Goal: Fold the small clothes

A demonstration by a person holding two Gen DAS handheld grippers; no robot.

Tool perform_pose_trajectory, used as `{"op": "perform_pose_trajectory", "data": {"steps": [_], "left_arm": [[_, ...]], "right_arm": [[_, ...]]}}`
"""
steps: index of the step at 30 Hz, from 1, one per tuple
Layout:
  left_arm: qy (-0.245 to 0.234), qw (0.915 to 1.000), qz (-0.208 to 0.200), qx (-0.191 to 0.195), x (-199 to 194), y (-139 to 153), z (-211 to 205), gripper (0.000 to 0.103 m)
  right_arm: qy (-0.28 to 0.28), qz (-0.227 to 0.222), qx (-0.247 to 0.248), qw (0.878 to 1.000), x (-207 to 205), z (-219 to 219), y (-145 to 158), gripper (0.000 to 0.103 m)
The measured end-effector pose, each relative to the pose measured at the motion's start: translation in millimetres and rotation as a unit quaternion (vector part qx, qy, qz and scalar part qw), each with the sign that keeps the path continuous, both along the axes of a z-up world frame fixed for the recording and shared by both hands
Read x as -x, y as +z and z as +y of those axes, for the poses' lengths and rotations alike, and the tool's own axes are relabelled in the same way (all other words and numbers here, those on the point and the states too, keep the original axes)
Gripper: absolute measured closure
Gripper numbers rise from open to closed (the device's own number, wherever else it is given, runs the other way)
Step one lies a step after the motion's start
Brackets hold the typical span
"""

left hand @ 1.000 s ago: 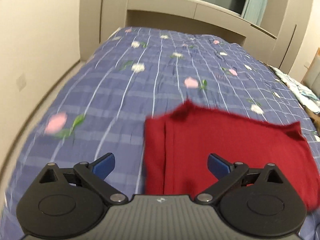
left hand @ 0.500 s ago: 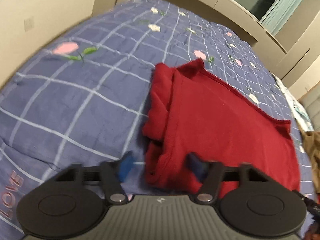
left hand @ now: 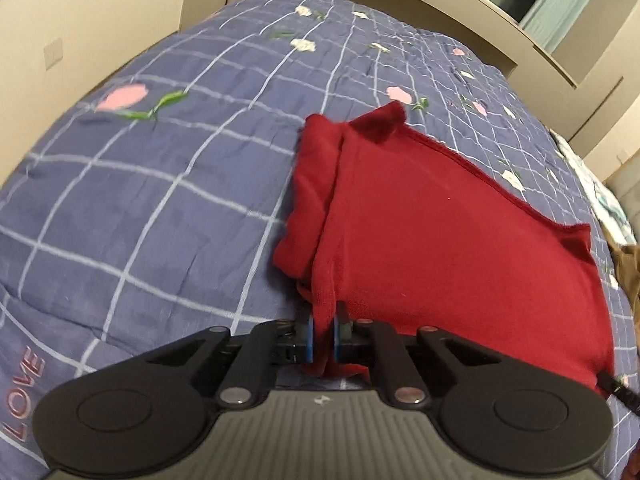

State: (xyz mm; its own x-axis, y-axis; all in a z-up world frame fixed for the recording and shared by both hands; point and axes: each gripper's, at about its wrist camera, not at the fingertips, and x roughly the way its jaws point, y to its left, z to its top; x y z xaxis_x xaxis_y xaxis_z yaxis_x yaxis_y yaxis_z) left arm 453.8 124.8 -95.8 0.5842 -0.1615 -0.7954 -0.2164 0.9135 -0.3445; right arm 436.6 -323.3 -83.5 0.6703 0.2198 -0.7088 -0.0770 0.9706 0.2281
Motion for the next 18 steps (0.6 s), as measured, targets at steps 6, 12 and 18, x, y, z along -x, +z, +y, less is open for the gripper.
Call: {"op": "perform_pose_trajectory", "data": {"steps": [6, 12, 18], "left_arm": [[0.002, 0.9999, 0.001, 0.013, 0.1, 3.2, 3.7, 0.076], [0.025, 0.9996, -0.007, -0.006, 12.4, 17.6, 1.5, 0.036], [0.036, 0.9992, -0.011, -0.013, 32.0, 21.0, -9.0, 0.019]], "right_arm": [[0.006, -0.012, 0.018, 1.000, 3.8, 4.0, 5.3, 0.069], [-0.002, -0.049, 0.041, 0.998, 27.2, 11.9, 18.5, 0.037], [0.034, -0.074, 0.062, 0.995, 60.1, 42.3, 18.8, 0.013]]}}
